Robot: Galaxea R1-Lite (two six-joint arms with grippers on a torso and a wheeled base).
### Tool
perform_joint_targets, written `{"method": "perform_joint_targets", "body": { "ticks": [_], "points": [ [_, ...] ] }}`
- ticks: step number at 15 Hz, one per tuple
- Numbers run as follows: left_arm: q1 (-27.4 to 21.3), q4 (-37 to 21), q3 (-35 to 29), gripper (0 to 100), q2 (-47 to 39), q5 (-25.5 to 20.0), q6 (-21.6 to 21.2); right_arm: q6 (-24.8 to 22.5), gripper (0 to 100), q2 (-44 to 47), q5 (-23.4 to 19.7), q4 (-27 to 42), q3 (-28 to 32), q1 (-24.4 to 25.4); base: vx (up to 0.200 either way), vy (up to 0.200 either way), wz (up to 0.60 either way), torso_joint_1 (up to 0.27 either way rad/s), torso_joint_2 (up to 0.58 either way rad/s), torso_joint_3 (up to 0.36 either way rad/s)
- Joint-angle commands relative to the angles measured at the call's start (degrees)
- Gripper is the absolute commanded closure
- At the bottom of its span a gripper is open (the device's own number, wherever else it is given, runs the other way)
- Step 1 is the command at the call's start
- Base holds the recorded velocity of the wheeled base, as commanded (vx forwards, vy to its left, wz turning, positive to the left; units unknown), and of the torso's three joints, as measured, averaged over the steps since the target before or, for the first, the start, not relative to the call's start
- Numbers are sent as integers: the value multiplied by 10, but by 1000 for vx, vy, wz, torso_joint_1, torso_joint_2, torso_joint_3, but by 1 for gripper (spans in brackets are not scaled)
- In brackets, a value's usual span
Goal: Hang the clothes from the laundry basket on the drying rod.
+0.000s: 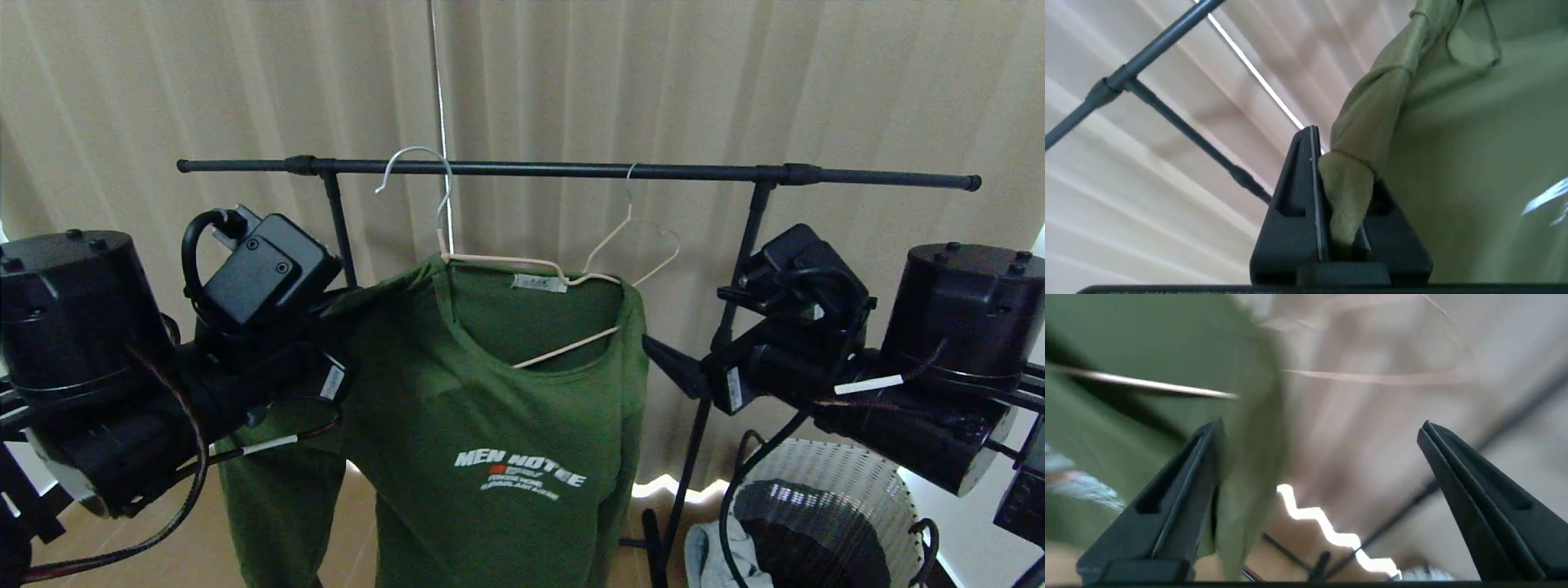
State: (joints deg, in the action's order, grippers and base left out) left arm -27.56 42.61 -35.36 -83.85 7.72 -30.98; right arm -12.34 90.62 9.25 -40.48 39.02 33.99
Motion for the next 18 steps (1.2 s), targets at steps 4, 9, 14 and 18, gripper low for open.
{"method": "perform_joint_targets", "body": {
  "ticks": [4, 9, 14, 18],
  "points": [
    [-28, 8, -7, 100, -18, 0, 7, -34, 0, 0, 0, 1, 25, 59, 0, 0, 0, 0, 0, 0],
    [-63, 19, -1, 100, -18, 0, 5, -35, 0, 54, 2, 0, 105, 59, 0, 0, 0, 0, 0, 0],
    [-84, 20, 11, 100, -15, 0, -1, -47, 0, 72, 4, 5, 134, 53, 0, 0, 0, 0, 0, 0],
    [-98, 23, 16, 100, -11, -2, -4, -48, 0, 72, 3, 5, 130, 43, 0, 0, 0, 0, 0, 0]
  ]
}}
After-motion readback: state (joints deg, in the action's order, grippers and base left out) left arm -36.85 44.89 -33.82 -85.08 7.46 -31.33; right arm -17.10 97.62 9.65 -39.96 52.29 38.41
